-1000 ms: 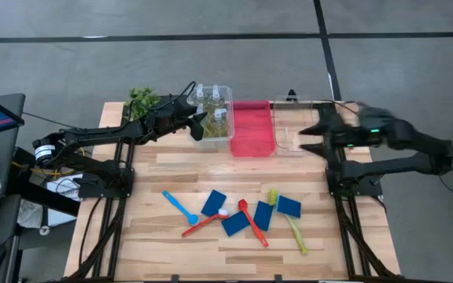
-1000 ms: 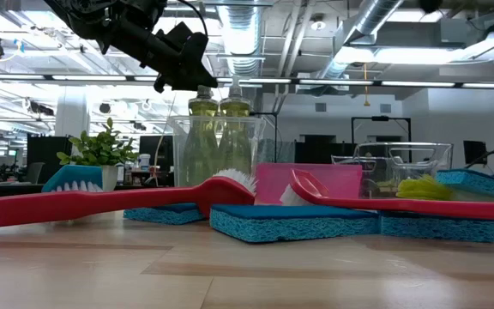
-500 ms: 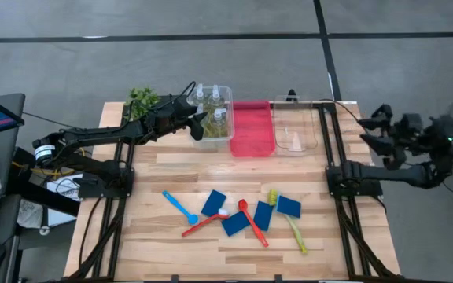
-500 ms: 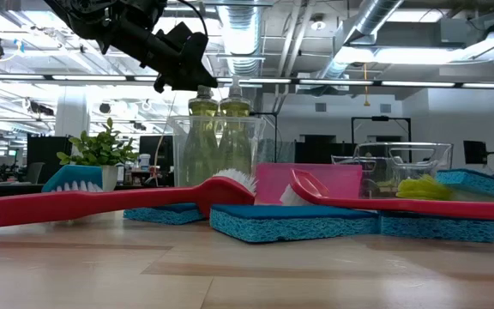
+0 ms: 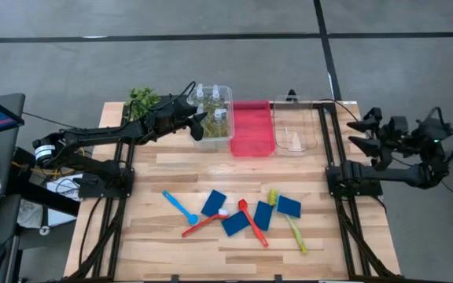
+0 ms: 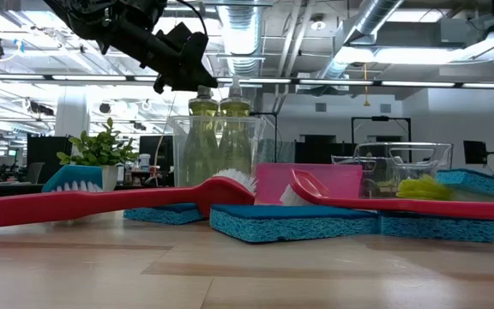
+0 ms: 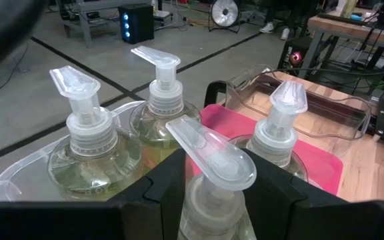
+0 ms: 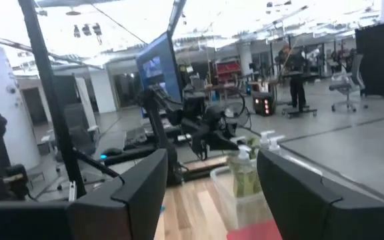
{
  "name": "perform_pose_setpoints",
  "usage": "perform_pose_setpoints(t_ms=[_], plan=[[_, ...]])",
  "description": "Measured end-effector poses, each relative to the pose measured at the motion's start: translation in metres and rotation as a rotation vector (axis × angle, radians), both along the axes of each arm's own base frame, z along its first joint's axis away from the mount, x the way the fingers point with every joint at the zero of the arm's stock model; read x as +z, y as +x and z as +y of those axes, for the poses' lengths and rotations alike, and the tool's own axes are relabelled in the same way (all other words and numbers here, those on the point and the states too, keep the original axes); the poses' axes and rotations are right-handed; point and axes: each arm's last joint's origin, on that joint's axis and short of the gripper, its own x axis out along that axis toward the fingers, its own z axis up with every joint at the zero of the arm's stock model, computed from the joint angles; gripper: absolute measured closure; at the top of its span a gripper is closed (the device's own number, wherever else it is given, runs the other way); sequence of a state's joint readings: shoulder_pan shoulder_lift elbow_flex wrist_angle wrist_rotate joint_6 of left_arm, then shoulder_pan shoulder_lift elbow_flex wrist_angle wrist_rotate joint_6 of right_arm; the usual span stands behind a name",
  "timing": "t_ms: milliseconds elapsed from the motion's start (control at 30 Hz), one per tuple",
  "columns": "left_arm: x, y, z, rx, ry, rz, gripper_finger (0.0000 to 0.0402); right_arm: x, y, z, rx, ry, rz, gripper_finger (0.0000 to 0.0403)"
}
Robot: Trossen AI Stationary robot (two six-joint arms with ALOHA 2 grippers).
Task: Pick & Place Kitchen Sink Supplies
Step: Put the transparent soap dispenser into the transparent container
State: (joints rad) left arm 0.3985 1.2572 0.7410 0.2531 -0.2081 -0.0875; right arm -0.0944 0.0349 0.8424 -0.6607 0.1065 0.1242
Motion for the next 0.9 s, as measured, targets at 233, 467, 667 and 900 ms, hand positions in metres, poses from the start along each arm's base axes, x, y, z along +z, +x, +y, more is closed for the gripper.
perform_pose_setpoints(t_ms=[233,467,667,900], plan=[[0.000,0.000,0.000,0.000,-0.001,0.001,0.0266,-0.002,0.003,-0.001,-0.027,0.021,-0.006,0.0178],[0.000,0.001,-0.002,-0.037,0.000,0.002,0.0266,0.010,0.001,-0.001,-0.007,0.100,-0.144,0.0178],[0.004,0.001,-0.014,-0.156,0.082,0.038,0.0266,0.019,-0.002,-0.001,-0.002,0.068,-0.238,0.0178],[0.012,-0.004,-0.021,-0.093,0.147,0.048,0.0256,0.021,-0.002,0.000,-0.007,0.028,-0.251,0.0178]])
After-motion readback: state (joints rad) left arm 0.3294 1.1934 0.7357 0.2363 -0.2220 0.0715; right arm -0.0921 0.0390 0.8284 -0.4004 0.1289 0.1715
